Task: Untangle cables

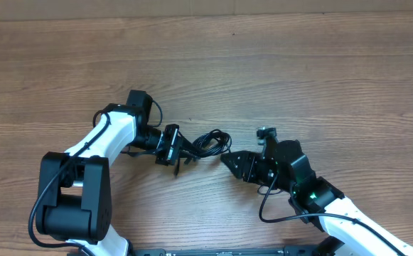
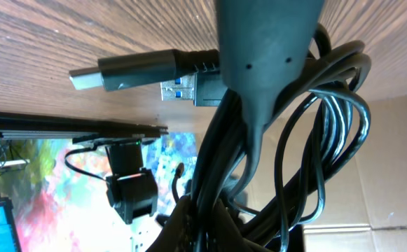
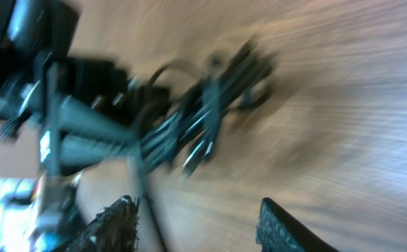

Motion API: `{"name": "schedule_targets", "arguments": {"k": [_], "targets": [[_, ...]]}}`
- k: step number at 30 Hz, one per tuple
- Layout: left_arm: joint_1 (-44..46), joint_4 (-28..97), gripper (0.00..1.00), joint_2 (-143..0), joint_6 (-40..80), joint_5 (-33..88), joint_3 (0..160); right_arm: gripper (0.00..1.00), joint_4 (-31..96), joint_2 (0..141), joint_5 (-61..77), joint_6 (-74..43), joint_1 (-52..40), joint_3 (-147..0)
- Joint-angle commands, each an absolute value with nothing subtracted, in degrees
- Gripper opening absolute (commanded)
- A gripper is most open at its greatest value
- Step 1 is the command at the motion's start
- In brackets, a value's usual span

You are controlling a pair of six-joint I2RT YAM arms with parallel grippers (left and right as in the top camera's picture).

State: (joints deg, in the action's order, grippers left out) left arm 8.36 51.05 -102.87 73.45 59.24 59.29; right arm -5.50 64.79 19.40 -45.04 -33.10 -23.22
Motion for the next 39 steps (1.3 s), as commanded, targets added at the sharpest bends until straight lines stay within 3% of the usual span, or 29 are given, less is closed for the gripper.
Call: {"name": "schedule_targets", "arguments": {"k": [1, 15, 39], "targets": [[8.3, 51.2, 0.04, -103.3, 70.2, 63.5, 60.5, 0.49, -6.4, 64.8, 10.7, -44.6, -33.5, -23.7], [8.3, 51.2, 0.04, -103.3, 70.3, 61.0, 60.5, 0.49, -7.3, 64.8, 19.2, -45.0, -33.5, -23.7], [11.1, 51.2, 0.04, -103.3, 70.3, 63.0, 60.5, 0.49, -13.3, 72.0, 19.8, -47.2, -33.5, -23.7]]}}
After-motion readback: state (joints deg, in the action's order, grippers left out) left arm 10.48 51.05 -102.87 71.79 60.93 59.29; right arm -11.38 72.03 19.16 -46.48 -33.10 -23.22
